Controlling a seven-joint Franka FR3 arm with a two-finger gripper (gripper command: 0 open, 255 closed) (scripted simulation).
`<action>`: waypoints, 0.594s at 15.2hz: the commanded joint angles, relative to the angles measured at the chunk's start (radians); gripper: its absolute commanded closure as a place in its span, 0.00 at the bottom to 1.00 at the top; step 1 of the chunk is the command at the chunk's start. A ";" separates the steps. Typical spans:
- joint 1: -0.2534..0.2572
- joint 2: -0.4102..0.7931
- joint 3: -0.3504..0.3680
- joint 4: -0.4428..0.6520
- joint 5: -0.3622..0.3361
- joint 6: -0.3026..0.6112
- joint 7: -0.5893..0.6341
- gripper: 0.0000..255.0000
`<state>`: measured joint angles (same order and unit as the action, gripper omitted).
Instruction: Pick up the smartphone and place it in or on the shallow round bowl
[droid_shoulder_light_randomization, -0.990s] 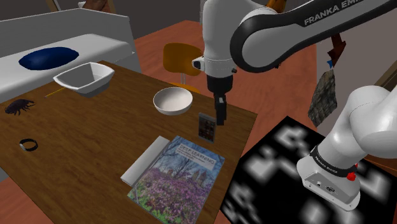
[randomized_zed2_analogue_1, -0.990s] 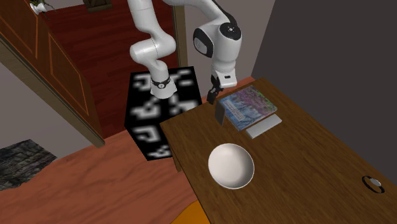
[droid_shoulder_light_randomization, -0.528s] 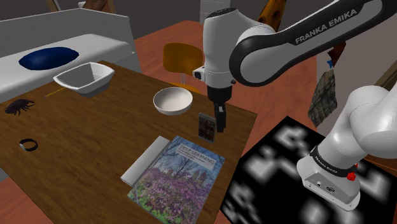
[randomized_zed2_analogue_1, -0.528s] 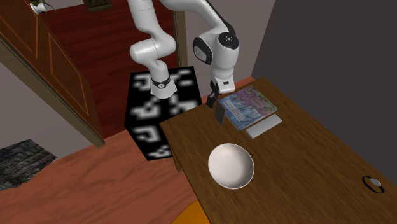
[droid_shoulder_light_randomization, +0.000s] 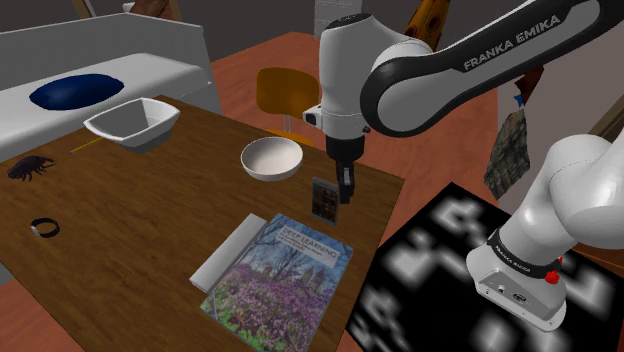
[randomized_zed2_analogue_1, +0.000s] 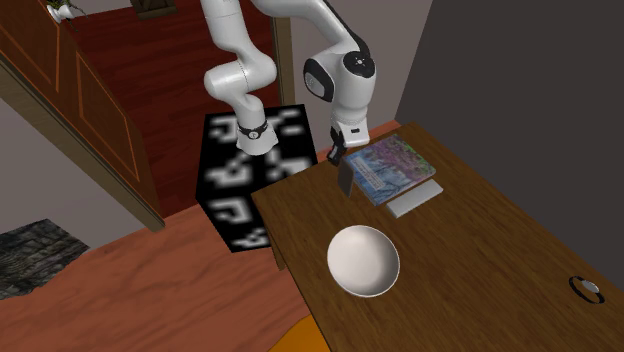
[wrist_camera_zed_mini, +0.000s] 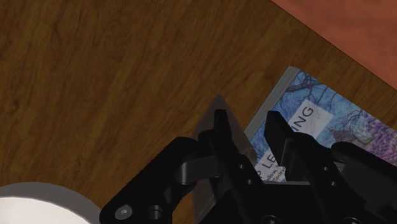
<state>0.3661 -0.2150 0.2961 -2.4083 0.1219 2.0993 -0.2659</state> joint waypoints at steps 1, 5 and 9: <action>0.000 0.000 0.000 0.000 0.000 0.000 0.000 1.00; 0.000 0.000 0.000 0.000 0.000 0.000 0.000 1.00; 0.000 -0.007 -0.001 0.007 0.001 -0.014 -0.001 1.00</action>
<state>0.3661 -0.2184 0.2954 -2.4058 0.1222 2.0937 -0.2661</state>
